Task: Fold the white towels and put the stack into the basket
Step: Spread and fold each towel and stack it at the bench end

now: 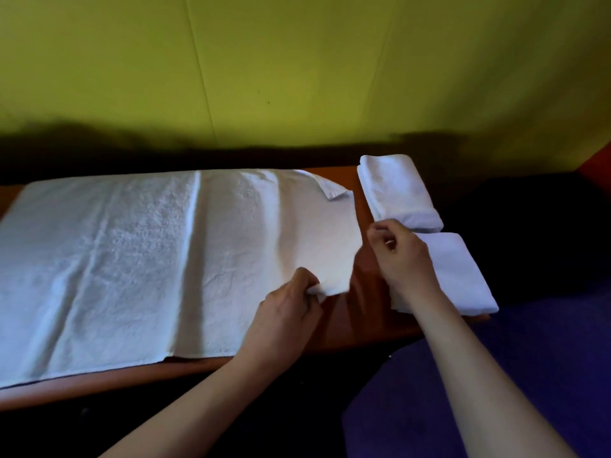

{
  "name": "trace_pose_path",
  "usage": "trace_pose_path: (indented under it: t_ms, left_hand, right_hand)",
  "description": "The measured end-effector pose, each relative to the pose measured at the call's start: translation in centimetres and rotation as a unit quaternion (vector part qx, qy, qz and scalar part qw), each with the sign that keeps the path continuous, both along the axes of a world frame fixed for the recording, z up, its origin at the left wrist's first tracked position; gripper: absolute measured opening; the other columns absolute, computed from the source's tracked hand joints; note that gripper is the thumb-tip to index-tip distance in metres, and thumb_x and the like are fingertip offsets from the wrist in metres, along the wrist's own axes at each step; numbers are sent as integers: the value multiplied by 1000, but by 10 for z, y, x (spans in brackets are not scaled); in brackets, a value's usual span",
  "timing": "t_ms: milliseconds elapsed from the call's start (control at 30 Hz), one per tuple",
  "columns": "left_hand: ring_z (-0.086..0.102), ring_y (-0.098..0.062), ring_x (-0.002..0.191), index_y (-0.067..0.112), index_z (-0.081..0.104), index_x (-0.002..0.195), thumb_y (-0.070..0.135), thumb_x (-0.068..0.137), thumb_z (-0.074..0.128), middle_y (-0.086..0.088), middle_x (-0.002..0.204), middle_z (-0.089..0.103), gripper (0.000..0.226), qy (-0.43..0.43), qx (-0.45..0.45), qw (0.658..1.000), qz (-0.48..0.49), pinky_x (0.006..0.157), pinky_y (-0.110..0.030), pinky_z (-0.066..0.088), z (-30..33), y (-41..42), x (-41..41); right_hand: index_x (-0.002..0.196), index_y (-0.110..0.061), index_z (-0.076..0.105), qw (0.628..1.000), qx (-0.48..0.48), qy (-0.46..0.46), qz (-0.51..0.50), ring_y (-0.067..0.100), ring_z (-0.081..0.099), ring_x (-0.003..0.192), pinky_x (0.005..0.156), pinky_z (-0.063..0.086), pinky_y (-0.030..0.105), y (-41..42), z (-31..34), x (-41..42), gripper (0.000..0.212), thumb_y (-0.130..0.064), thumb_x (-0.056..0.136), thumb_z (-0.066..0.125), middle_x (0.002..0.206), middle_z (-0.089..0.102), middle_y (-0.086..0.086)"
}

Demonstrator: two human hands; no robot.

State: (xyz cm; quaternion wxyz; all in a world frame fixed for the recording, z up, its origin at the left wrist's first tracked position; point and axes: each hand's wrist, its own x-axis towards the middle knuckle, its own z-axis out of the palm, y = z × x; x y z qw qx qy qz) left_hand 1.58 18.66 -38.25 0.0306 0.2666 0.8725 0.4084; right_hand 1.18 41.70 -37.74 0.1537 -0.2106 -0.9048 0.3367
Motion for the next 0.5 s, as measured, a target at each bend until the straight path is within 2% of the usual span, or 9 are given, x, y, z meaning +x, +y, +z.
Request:
trace_pose_path:
  t_ms: [100, 167, 300, 400, 500]
  left_hand:
    - [49, -9, 65, 28, 46, 96, 23, 91, 62, 20, 64, 47, 18, -26, -6, 999, -19, 59, -24, 31, -2, -13, 6]
    - [50, 0, 65, 33, 43, 96, 24, 90, 62, 19, 66, 48, 22, -49, -13, 998, -30, 59, -19, 31, -4, -18, 9]
    - [52, 3, 70, 35, 43, 97, 24, 87, 61, 17, 69, 51, 23, -87, -21, 996, -30, 59, -14, 32, -9, -24, 10]
    - [52, 1, 70, 33, 44, 97, 26, 88, 60, 17, 71, 52, 21, -92, -11, 995, -25, 59, -16, 34, -8, -24, 6]
    - [52, 0, 69, 32, 43, 95, 28, 88, 59, 12, 69, 51, 18, -106, 6, 994, -17, 58, -16, 36, -4, -23, 2]
  right_hand:
    - [111, -21, 67, 995, 92, 7, 47, 26, 61, 95, 81, 50, 35, -2, -6, -43, 23, -32, 96, 54, 104, 64, 8]
    - [114, -18, 68, 980, 178, -12, 88, 31, 58, 102, 87, 47, 38, -3, -13, -71, 24, -25, 93, 58, 113, 64, 10]
    - [126, -27, 65, 912, 352, -141, 158, 34, 49, 124, 101, 41, 45, 2, -32, -113, 35, -21, 93, 54, 139, 53, 9]
    - [126, -31, 65, 899, 369, -170, 166, 36, 46, 127, 106, 36, 45, 13, -38, -132, 36, -25, 97, 45, 141, 49, 11]
    - [135, -22, 53, 887, 386, -200, 155, 36, 49, 125, 101, 36, 45, 20, -40, -141, 40, -18, 96, 42, 136, 51, 14]
